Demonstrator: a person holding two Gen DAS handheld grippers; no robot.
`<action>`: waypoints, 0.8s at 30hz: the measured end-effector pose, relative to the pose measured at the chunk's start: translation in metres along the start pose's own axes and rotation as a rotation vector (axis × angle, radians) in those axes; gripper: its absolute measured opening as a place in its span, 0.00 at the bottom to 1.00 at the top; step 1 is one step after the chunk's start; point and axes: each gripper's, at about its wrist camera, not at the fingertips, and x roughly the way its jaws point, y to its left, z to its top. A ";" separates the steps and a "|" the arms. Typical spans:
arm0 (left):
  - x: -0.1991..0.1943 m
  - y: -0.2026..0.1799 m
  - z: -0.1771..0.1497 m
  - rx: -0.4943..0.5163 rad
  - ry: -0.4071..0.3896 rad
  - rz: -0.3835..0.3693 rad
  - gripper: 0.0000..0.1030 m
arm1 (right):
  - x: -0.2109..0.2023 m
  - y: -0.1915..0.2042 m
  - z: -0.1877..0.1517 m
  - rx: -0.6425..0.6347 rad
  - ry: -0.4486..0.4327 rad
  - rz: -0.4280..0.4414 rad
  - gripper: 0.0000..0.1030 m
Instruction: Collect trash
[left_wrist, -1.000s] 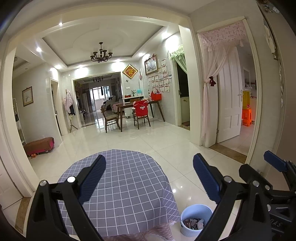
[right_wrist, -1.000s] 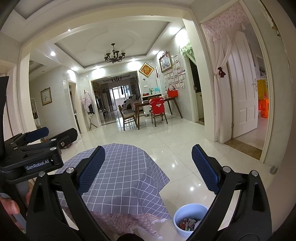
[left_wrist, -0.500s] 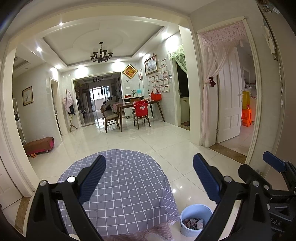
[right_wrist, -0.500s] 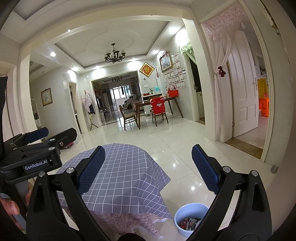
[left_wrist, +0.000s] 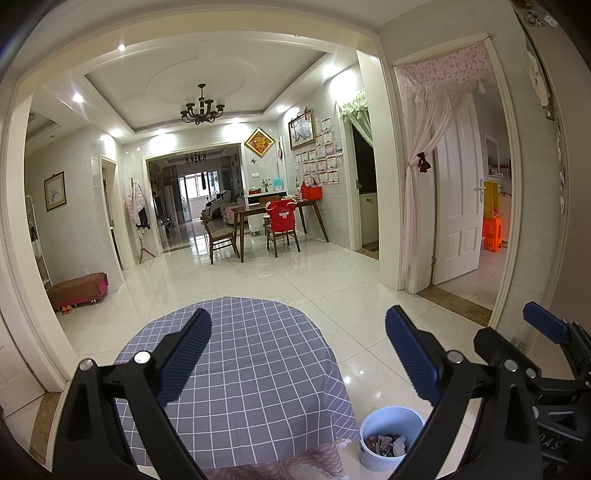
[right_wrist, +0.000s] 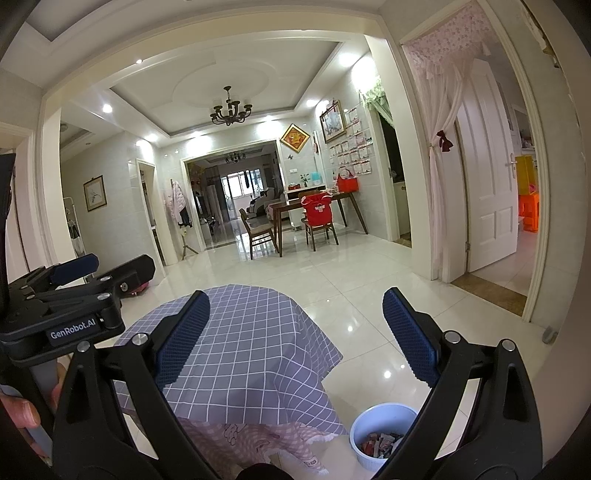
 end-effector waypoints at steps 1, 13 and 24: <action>0.000 0.000 0.000 0.001 0.000 0.001 0.91 | 0.001 0.000 -0.001 0.001 0.000 0.001 0.90; 0.000 -0.001 -0.001 0.001 0.002 0.000 0.91 | 0.004 0.002 0.001 0.001 0.002 0.003 0.90; -0.001 -0.002 -0.004 0.001 0.001 -0.001 0.91 | 0.008 0.019 -0.002 -0.002 0.005 0.012 0.90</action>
